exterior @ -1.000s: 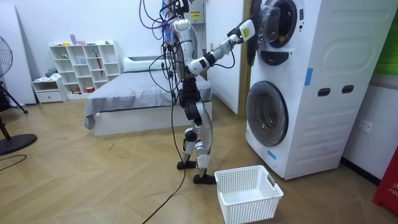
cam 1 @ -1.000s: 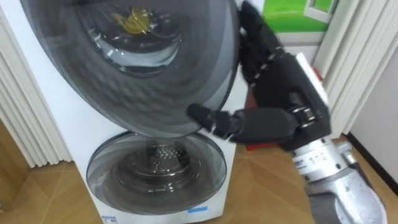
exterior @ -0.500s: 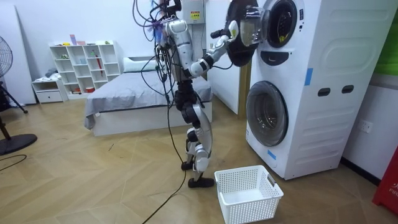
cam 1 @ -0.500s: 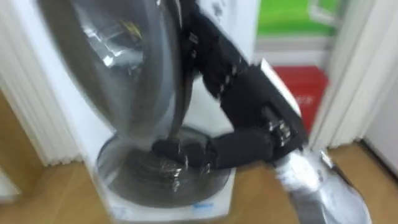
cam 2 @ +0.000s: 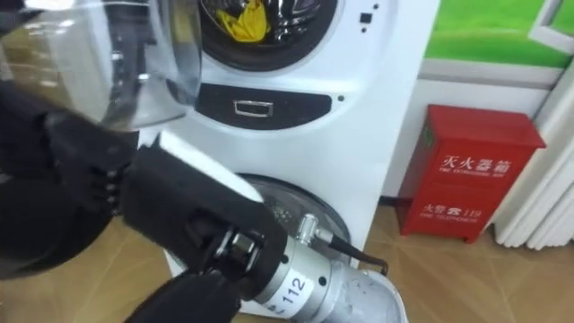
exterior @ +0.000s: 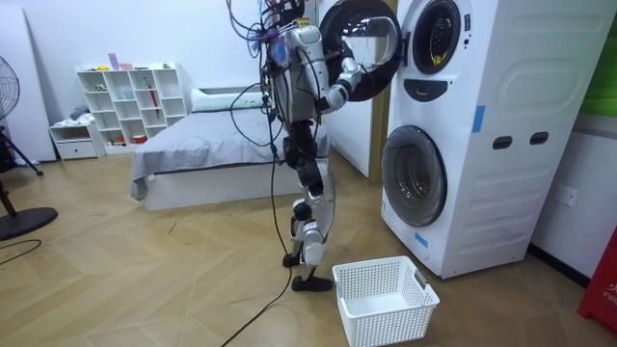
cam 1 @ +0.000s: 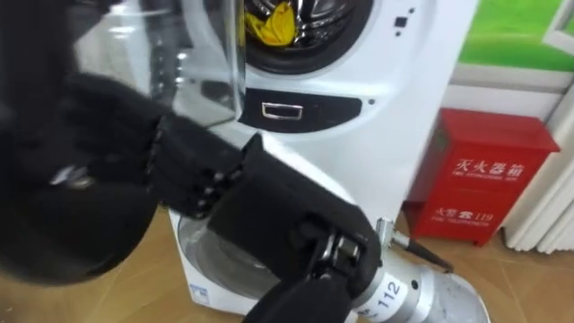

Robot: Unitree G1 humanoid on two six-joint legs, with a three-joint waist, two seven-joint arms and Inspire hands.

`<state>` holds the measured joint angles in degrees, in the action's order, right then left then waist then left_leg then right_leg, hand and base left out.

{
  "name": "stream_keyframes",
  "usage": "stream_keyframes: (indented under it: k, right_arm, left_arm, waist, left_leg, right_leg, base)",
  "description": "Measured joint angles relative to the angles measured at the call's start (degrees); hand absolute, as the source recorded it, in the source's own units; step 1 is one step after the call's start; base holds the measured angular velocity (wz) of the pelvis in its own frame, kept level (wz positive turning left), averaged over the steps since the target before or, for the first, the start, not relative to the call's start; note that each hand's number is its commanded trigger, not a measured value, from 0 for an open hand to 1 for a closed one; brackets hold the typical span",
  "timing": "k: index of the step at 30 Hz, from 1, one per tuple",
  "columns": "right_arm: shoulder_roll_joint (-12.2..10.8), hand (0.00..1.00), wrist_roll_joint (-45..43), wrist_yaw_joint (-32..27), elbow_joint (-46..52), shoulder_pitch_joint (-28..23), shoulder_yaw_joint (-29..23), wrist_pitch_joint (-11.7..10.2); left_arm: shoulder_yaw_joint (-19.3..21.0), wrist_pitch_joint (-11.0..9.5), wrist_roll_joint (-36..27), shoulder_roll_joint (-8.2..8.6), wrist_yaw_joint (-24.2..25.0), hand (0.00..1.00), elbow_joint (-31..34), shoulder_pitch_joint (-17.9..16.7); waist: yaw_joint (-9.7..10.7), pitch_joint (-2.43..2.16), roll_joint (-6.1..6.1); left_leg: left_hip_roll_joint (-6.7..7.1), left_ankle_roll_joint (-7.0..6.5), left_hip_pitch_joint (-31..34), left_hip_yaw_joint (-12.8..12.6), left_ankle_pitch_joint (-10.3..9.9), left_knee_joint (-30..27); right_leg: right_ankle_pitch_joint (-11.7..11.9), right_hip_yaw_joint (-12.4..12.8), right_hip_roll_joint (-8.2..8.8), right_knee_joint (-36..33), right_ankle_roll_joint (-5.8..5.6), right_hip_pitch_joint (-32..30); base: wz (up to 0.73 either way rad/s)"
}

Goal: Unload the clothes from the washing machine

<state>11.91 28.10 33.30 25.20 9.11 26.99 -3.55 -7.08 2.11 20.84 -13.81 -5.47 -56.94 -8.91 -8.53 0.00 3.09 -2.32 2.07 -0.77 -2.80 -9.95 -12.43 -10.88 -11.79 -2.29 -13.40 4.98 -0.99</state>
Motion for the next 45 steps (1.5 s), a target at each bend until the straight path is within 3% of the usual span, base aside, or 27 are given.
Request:
stream_keyframes:
  k: [1,2,4,15,20,26,30,39,45]
  right_arm:
    - [1.0,0.0,-1.2,0.1,-0.3,0.0,0.0,1.0]
    - [1.6,0.0,-1.6,0.1,-0.3,0.0,0.0,1.4]
    - [2.2,0.0,-1.7,0.3,-0.3,-0.1,0.0,2.4]
    - [2.1,0.0,-3.9,0.0,-0.2,0.0,0.0,2.4]
    - [2.1,0.0,-4.0,0.0,-0.2,0.0,0.0,2.4]
    - [2.4,0.0,-4.2,0.8,-0.2,-0.2,-0.1,3.2]
    - [3.8,0.0,-4.8,1.5,-0.3,-2.0,-0.2,3.7]
    - [5.7,0.0,-6.9,-0.2,-4.5,-3.3,-0.2,3.7]
    - [4.8,0.0,-10.9,-0.2,-4.6,-3.2,1.0,3.7]
  left_arm:
    - [-0.1,0.0,0.0,0.05,0.0,0.0,0.0,0.1]
    - [-0.1,0.0,0.0,0.04,0.0,0.0,0.0,0.1]
    - [-0.2,0.2,0.0,-0.06,-0.1,0.0,0.0,0.2]
    - [-1.0,0.0,0.0,0.04,0.0,0.0,0.1,0.9]
    - [-1.0,0.0,0.0,0.04,0.0,0.0,0.1,1.4]
    - [-0.9,0.1,0.1,0.13,0.0,0.0,0.1,1.4]
    - [-0.9,0.1,0.0,0.07,0.0,0.0,-0.8,1.2]
    - [-1.0,0.0,0.0,-0.04,-0.1,0.0,-1.3,1.0]
    - [-1.0,0.0,0.0,0.23,-0.1,0.0,-1.2,1.8]
  waist:
    - [-0.2,0.02,-0.01]
    - [-0.3,0.04,0.01]
    - [-0.4,0.21,0.27]
    - [-1.3,0.21,1.06]
    - [-1.3,0.72,1.6]
    - [-1.3,0.69,1.64]
    - [-1.4,0.31,2.21]
    - [-1.4,0.33,2.24]
    - [-3.2,0.41,2.16]
  left_leg:
    - [0.14,-0.09,-0.2,0.2,0.0,0.7]
    - [0.19,-0.11,-0.3,0.2,0.0,1.1]
    - [0.56,-0.13,-0.7,0.3,0.0,1.6]
    - [0.62,-0.13,-2.0,0.6,0.0,3.3]
    - [0.64,-0.33,-1.8,0.6,-0.2,3.3]
    - [0.89,-0.64,-1.7,0.6,-0.4,3.3]
    - [1.01,-0.64,-2.0,1.1,-0.4,3.3]
    - [1.03,-0.66,-1.9,1.2,-0.4,3.1]
    - [0.97,-0.66,-2.3,0.6,-0.4,3.1]
  right_leg:
    - [0.8,0.1,0.07,0.8,1.52,0.2]
    - [1.2,0.1,0.07,1.0,2.1,0.4]
    - [1.3,0.1,0.22,2.1,2.06,1.0]
    - [1.3,0.5,0.05,3.8,1.91,2.2]
    - [1.2,0.7,0.06,3.8,1.67,2.0]
    - [1.1,0.8,0.15,4.6,1.4,2.2]
    - [1.3,0.6,0.24,4.6,1.22,2.7]
    - [1.3,0.1,0.24,4.7,1.17,3.0]
    - [1.3,0.5,0.24,4.6,1.18,3.1]
  base:
    - [-0.03]
    - [-0.05]
    - [-0.06]
    - [-0.01]
    - [0.0]
    - [0.01]
    - [0.04]
    - [0.02]
    - [-0.05]
